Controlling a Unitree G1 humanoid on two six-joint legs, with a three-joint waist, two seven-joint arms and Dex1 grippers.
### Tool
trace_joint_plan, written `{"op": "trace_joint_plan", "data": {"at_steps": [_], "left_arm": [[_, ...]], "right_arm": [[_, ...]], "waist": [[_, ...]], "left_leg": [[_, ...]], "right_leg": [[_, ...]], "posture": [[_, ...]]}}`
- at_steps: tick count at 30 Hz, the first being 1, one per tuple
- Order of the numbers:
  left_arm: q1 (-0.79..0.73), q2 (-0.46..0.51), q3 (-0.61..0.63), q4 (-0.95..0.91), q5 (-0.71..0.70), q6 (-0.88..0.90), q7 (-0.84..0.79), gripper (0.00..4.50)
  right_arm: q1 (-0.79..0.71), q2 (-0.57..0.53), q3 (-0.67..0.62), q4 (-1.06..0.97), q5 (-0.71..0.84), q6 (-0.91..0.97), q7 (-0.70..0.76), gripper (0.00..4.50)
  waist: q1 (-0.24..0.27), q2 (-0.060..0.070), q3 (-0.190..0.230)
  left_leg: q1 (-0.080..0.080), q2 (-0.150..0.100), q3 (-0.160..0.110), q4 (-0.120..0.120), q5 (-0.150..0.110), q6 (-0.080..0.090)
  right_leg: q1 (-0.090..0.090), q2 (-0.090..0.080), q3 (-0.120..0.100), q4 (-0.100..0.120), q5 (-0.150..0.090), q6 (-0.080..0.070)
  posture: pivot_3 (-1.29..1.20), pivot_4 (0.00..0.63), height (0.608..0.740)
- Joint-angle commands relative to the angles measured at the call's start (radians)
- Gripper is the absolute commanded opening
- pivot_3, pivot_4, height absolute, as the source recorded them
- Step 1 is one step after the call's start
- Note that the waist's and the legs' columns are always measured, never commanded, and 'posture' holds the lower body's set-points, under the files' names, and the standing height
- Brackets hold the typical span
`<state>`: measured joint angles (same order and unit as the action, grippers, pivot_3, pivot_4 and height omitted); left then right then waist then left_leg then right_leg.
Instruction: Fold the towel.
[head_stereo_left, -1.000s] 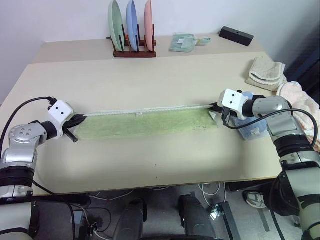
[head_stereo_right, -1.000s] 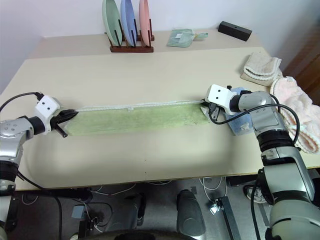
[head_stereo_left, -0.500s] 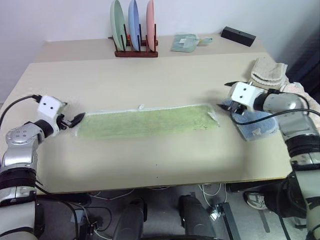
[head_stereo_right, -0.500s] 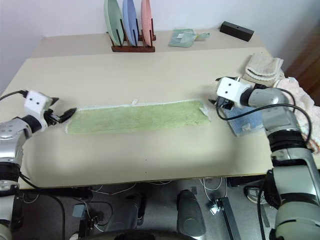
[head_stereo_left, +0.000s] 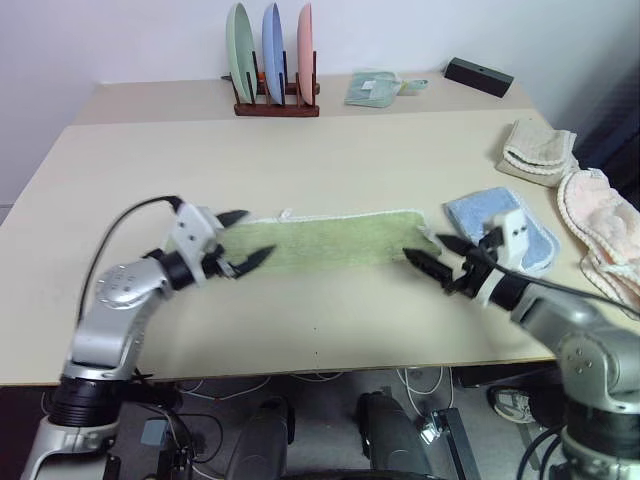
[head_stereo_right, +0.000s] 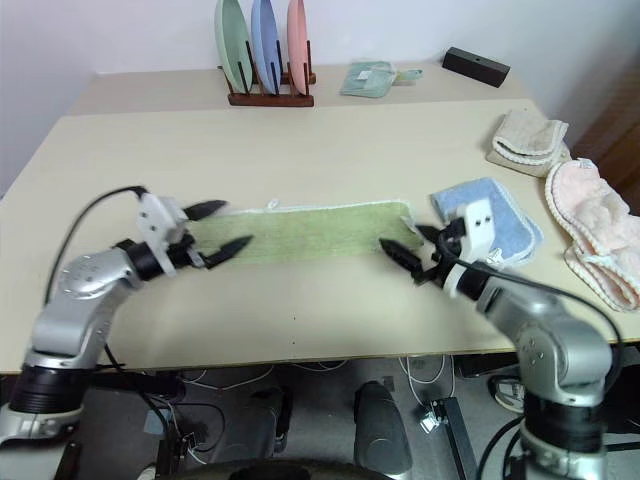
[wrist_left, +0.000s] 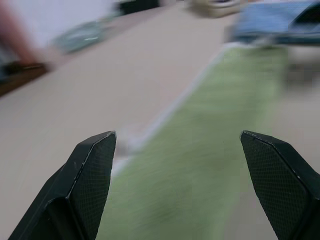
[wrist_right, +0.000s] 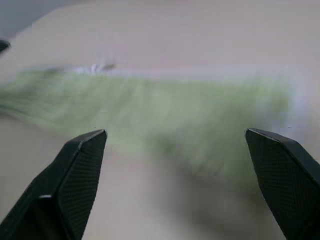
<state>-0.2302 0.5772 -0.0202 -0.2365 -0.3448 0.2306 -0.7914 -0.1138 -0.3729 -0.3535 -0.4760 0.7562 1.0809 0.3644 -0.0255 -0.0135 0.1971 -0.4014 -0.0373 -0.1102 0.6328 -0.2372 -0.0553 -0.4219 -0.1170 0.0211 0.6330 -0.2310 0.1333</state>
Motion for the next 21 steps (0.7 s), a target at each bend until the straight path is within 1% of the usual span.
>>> {"op": "trace_joint_plan", "data": {"at_steps": [1,5,8,12,14,17,19,21], "left_arm": [[0.011,-0.001,-0.042,-0.056,0.023,-0.029,-0.028,4.06],[0.012,-0.008,-0.07,-0.081,0.017,-0.028,-0.052,4.06],[0.017,-0.015,-0.077,-0.086,0.02,-0.036,-0.053,4.06],[0.016,-0.022,-0.081,-0.081,0.036,-0.047,-0.046,4.06],[0.015,-0.028,-0.079,-0.086,0.042,-0.046,-0.04,4.06],[0.009,-0.031,-0.075,-0.11,0.043,-0.024,-0.025,4.06],[0.01,-0.032,-0.074,-0.124,0.043,-0.01,-0.013,4.06],[0.013,-0.032,-0.073,-0.137,0.04,0.002,-0.003,4.06]], "right_arm": [[-0.01,0.067,-0.071,-0.051,0.074,0.082,-0.144,4.49],[-0.083,0.187,-0.166,0.025,0.125,0.117,-0.321,4.49],[-0.138,0.23,-0.197,0.096,0.137,0.127,-0.393,4.49],[-0.238,0.289,-0.267,0.235,0.169,0.09,-0.492,4.49],[-0.271,0.3,-0.291,0.289,0.176,0.071,-0.531,4.49],[-0.292,0.29,-0.284,0.327,0.168,0.051,-0.552,3.65],[-0.298,0.287,-0.281,0.335,0.175,0.041,-0.565,2.66],[-0.299,0.281,-0.28,0.331,0.189,0.037,-0.575,1.55]], "waist": [[0.001,0.0,0.0],[0.006,0.0,0.0],[0.007,0.001,0.0],[0.005,0.001,-0.001],[0.005,0.001,-0.001],[0.005,0.001,-0.001],[0.005,0.001,-0.001],[0.005,0.001,-0.001]], "left_leg": [[0.0,0.0,0.0,0.0,0.0,0.0],[0.001,0.0,0.0,0.0,0.0,0.0],[0.0,0.0,0.0,0.0,0.0,0.0],[0.001,0.0,0.0,-0.001,0.0,0.0],[0.002,0.0,0.001,-0.001,0.0,0.0],[0.005,0.0,0.001,-0.002,0.0,0.0],[0.006,0.0,0.001,-0.002,0.0,0.0],[0.007,0.0,0.001,-0.002,0.0,0.001]], "right_leg": [[0.0,0.0,0.0,0.0,0.0,0.0],[0.0,0.0,0.0,0.0,0.0,0.0],[0.0,0.0,0.0,-0.001,0.0,0.0],[0.001,0.0,0.0,-0.001,0.0,0.0],[0.002,0.0,0.0,-0.001,0.0,0.0],[0.004,0.0,0.0,-0.001,0.0,0.0],[0.006,0.0,0.0,-0.002,0.0,0.0],[0.008,0.0,0.0,-0.002,0.0,0.0]], "posture": [[0.0,0.15,0.74],[0.0,0.15,0.74],[0.0,0.15,0.74],[0.0,0.15,0.74],[0.0,0.15,0.74],[0.0,0.15,0.74],[0.0,0.15,0.74],[0.0,0.15,0.74]]}}
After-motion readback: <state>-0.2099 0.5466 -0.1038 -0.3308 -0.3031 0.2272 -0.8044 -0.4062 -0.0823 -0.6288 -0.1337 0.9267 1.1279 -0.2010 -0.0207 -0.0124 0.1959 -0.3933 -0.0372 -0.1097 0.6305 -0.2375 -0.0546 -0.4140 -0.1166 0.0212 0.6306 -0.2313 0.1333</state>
